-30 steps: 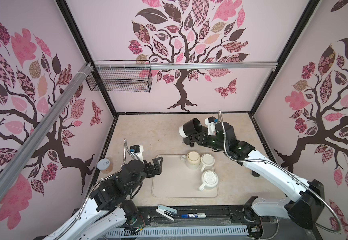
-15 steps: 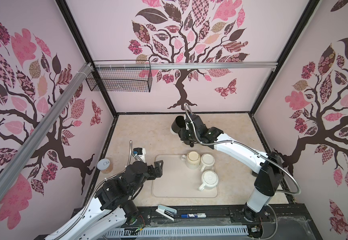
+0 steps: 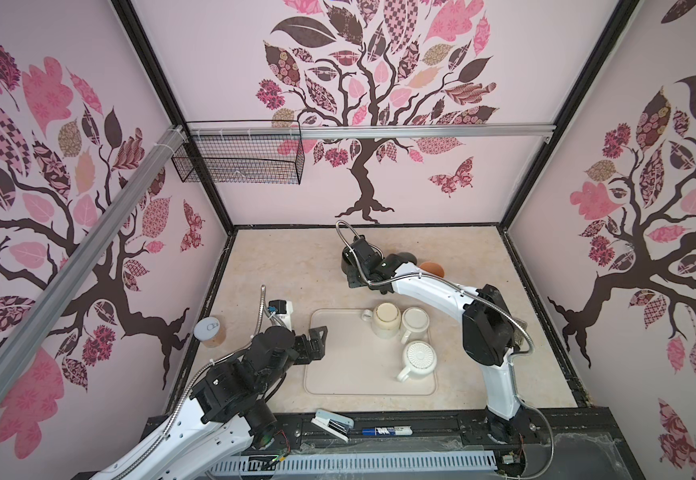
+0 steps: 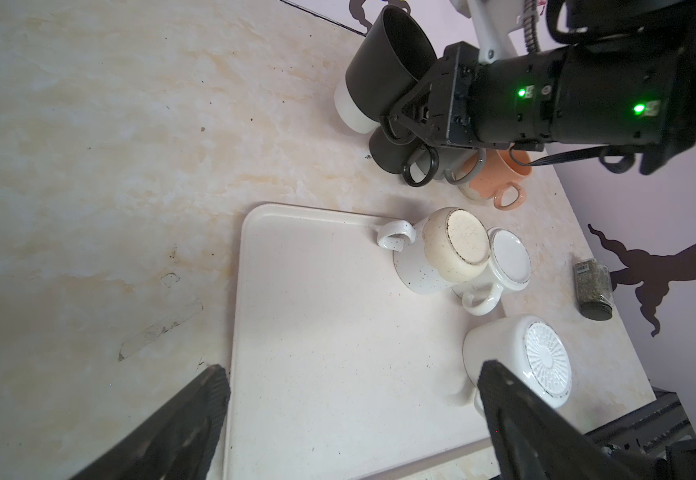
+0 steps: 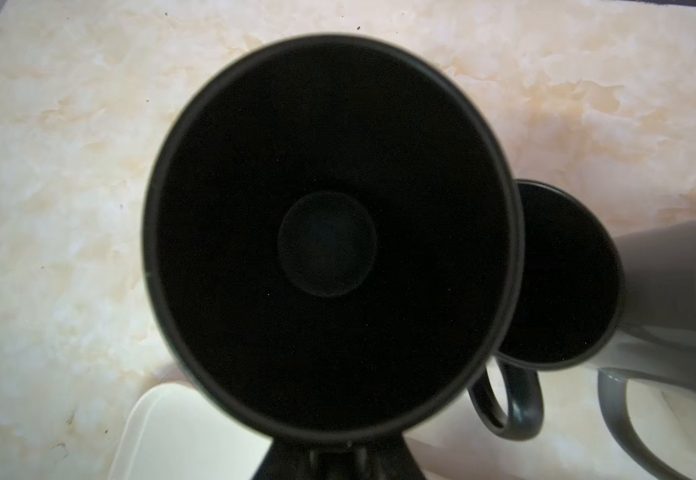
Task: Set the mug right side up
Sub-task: 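Lower the mug upright beside the black mug with the right gripper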
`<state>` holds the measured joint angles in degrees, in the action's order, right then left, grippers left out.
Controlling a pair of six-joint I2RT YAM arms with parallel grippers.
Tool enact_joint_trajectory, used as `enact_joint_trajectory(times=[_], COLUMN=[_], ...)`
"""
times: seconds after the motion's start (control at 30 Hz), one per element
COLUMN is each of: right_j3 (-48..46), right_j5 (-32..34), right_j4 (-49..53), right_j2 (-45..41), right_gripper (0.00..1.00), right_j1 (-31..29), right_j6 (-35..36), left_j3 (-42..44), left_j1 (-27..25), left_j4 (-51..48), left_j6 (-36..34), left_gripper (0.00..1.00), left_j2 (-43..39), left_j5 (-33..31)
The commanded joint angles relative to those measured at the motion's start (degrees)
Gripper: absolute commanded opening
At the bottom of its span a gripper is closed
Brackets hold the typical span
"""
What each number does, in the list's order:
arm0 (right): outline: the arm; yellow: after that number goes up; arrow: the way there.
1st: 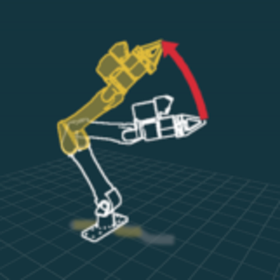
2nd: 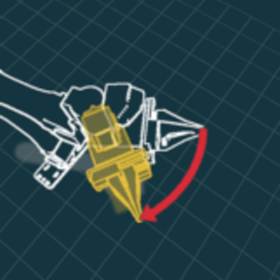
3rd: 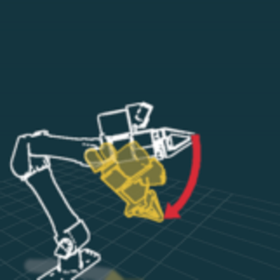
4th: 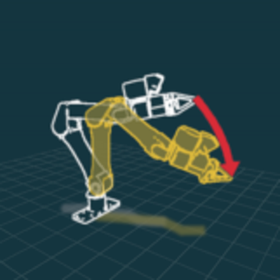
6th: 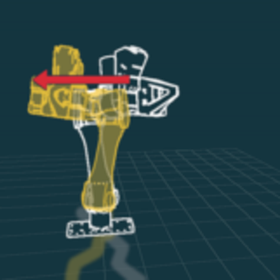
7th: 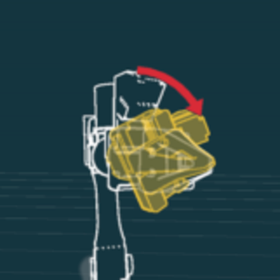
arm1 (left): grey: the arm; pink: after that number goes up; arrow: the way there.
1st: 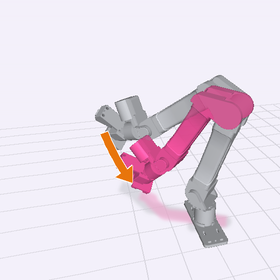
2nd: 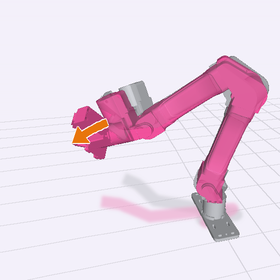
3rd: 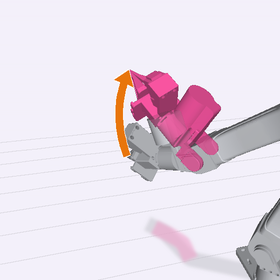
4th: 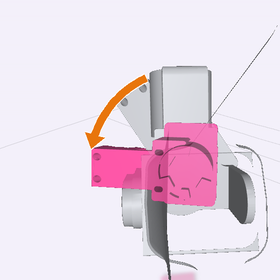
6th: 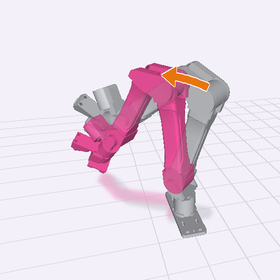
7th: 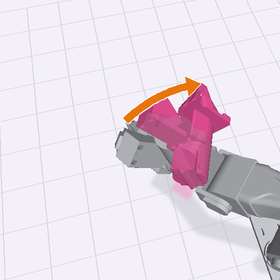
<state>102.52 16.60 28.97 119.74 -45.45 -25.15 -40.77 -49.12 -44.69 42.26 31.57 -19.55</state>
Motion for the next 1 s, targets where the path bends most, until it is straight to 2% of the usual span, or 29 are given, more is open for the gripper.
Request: enact_joint_trajectory(times=[0.0, 0.73, 0.97], right_j3=[6.28, 5.48, 5.15], right_j5=[4.11, 4.05, 4.05], right_j4=[0.14, 0.25, 0.06], right_j2=[3.95, 8.26, 8.55], right_gripper=[0.0, 0.0, 0.07], right_j1=[-0.03, 0.36, 0.36], right_j6=[0.66, -1.92, -2.07], left_j3=[1.72, 2.8, 3.29], left_j1=[0.01, 0.0, 0.07], left_j4=[0.5, -1.21, -0.58], left_j6=[0.41, 0.37, 0.55], left_gripper=[0.97, 0.97, 0.97], left_j2=[-0.88, -2.52, -2.22], left_j5=[0.83, 3.25, 3.73])
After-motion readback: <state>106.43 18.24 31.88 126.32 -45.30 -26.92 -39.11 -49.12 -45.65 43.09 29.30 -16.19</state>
